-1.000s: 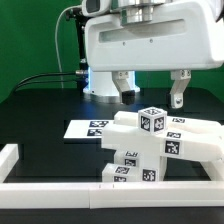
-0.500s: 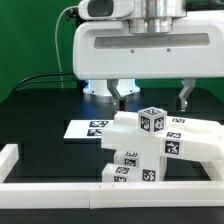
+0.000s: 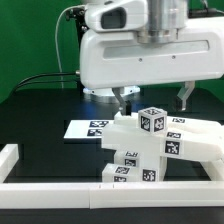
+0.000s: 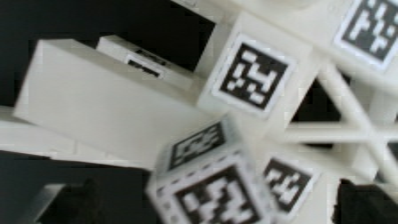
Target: Assemble chair
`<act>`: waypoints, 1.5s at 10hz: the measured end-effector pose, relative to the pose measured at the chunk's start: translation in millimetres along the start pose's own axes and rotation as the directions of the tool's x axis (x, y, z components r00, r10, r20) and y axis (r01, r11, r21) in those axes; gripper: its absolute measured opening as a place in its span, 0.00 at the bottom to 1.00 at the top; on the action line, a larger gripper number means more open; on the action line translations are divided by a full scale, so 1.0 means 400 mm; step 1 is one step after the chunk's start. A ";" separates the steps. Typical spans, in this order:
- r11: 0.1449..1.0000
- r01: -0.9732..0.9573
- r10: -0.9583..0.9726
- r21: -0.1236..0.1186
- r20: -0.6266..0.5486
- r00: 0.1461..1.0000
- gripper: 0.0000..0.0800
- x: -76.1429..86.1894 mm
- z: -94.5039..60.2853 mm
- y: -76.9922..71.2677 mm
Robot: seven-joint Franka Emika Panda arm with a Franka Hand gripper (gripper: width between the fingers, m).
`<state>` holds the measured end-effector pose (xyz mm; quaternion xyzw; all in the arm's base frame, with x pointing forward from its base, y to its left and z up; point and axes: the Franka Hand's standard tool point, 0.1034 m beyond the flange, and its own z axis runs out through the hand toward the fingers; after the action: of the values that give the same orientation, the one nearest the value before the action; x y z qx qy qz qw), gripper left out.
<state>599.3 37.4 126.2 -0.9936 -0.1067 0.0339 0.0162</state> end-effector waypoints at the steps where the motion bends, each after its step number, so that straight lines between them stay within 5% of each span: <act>1: 0.999 0.054 -0.054 -0.004 -0.005 0.999 0.81 -0.004 0.010 0.000; 3: 0.995 0.080 -0.086 -0.065 -0.097 0.992 0.81 0.007 0.043 0.020; 6: 0.998 0.018 -0.023 -0.055 -0.092 0.996 0.69 0.001 0.045 0.021; 7: 0.998 -0.044 0.039 -0.048 -0.095 0.995 0.43 0.001 0.045 0.021; 8: 0.981 -0.189 0.185 -0.032 -0.101 0.978 0.33 0.001 0.045 0.020; 10: 0.891 -0.454 0.450 -0.004 -0.118 0.885 0.33 0.000 0.046 0.012; 12: 0.708 -0.705 0.704 0.033 -0.113 0.701 0.33 0.001 0.048 0.008; 13: 0.619 -0.782 0.784 0.067 -0.103 0.612 0.33 0.004 0.047 0.009; 15: 0.475 -0.875 0.879 0.089 -0.093 0.468 0.33 0.007 0.047 0.005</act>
Offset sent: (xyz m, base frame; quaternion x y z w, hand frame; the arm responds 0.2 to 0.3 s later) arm 0.0000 0.0000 0.0000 0.0000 0.0000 0.0000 1.0000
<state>601.2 36.4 107.2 -0.9076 0.4188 -0.0235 0.0178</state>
